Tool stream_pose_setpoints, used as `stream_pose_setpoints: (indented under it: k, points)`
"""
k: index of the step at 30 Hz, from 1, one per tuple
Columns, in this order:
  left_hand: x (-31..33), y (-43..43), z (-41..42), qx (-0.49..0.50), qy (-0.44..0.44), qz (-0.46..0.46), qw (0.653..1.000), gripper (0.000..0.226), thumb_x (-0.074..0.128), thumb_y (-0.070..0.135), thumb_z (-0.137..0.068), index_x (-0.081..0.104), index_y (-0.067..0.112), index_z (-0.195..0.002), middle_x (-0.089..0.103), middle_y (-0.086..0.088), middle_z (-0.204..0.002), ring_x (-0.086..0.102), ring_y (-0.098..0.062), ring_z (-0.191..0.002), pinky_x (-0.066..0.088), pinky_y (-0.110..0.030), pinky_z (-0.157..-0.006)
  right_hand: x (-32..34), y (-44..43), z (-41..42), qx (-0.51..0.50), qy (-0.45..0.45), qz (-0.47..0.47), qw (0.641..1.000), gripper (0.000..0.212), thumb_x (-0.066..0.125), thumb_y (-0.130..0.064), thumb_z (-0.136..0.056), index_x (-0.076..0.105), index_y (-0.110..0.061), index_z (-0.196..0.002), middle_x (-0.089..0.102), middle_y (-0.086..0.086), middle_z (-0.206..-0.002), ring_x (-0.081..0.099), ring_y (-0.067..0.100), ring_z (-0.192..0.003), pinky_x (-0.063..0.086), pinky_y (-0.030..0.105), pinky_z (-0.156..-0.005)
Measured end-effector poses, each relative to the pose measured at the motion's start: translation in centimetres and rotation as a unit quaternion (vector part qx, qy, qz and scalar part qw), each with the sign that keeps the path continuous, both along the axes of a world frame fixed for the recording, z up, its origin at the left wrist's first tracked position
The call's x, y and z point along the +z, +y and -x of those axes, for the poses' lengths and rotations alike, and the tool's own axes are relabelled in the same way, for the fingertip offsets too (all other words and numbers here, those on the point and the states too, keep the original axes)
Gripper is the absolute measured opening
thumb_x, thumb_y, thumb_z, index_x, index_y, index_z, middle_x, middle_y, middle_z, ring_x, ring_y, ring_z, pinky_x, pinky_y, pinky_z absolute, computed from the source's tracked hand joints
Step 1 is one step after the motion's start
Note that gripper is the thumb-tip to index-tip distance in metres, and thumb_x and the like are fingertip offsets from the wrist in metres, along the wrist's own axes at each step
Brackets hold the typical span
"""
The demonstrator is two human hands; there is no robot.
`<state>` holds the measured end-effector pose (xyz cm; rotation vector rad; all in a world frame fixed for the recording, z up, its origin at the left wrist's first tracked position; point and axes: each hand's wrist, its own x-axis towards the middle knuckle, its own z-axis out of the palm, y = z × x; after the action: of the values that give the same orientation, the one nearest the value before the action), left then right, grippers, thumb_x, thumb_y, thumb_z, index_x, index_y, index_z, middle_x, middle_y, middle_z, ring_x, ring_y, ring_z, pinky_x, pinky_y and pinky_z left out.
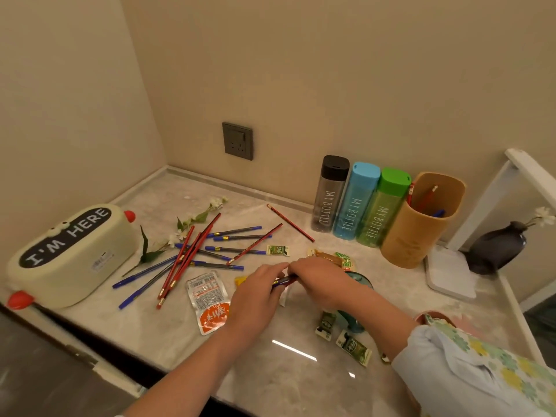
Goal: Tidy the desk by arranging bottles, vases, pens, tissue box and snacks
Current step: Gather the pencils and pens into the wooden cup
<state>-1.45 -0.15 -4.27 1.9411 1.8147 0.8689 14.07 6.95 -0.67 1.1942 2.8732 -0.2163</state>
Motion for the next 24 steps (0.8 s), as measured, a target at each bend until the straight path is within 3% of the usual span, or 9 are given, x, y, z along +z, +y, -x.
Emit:
stream_pose_setpoints:
  k: [5, 8, 12, 18, 24]
  points:
    - [1.4, 3.0, 3.6, 0.038, 0.001, -0.031, 0.999, 0.031, 0.059, 0.028, -0.092, 0.061, 0.034, -0.122, 0.065, 0.013, -0.112, 0.057, -0.005, -0.104, 0.047, -0.022, -0.087, 0.4, 3.0, 2.7, 0.030, 0.048, -0.053, 0.997, 0.021, 0.046, -0.016, -0.096, 0.055, -0.024, -0.113, 0.058, -0.001, -0.104, 0.052, 0.019, -0.095, 0.036, 0.030, -0.081]
    - [1.5, 4.7, 5.6, 0.058, 0.023, -0.009, 0.998, 0.031, 0.058, 0.036, -0.091, 0.060, 0.034, -0.123, 0.065, 0.013, -0.114, 0.057, -0.005, -0.106, 0.048, -0.023, -0.089, 0.0, 5.1, 4.9, 0.027, 0.046, -0.063, 0.997, 0.017, 0.046, -0.020, -0.096, 0.056, -0.023, -0.110, 0.059, 0.000, -0.106, 0.053, 0.021, -0.099, 0.038, 0.032, -0.083]
    - [1.4, 7.0, 7.8, 0.062, 0.048, 0.019, 0.997, 0.032, 0.057, 0.035, -0.092, 0.061, 0.032, -0.123, 0.065, 0.010, -0.115, 0.058, -0.008, -0.107, 0.049, -0.026, -0.088, -1.0, 7.6, 7.7, -0.015, 0.030, -0.062, 0.998, 0.029, 0.048, -0.015, -0.092, 0.058, -0.024, -0.118, 0.059, 0.002, -0.108, 0.054, 0.023, -0.101, 0.037, 0.033, -0.084]
    - [-0.2, 9.4, 9.8, 0.030, 0.097, 0.073, 0.992, 0.036, 0.060, 0.034, -0.087, 0.058, 0.036, -0.123, 0.063, 0.011, -0.115, 0.057, -0.011, -0.108, 0.049, -0.031, -0.088, -2.7, 9.9, 10.6, -0.029, 0.006, -0.034, 0.999, 0.026, 0.050, -0.033, -0.094, 0.061, -0.029, -0.118, 0.057, 0.003, -0.103, 0.054, 0.024, -0.097, 0.025, 0.030, -0.076]
    - [-1.3, 10.5, 10.4, 0.003, 0.112, 0.052, 0.992, 0.041, 0.057, 0.028, -0.089, 0.052, 0.036, -0.129, 0.061, 0.012, -0.121, 0.056, -0.010, -0.111, 0.046, -0.026, -0.089, -4.2, 10.8, 11.3, -0.049, 0.009, -0.020, 0.999, 0.020, 0.055, -0.031, -0.090, 0.063, -0.023, -0.107, 0.054, 0.002, -0.100, 0.052, 0.022, -0.089, 0.027, 0.029, -0.074]
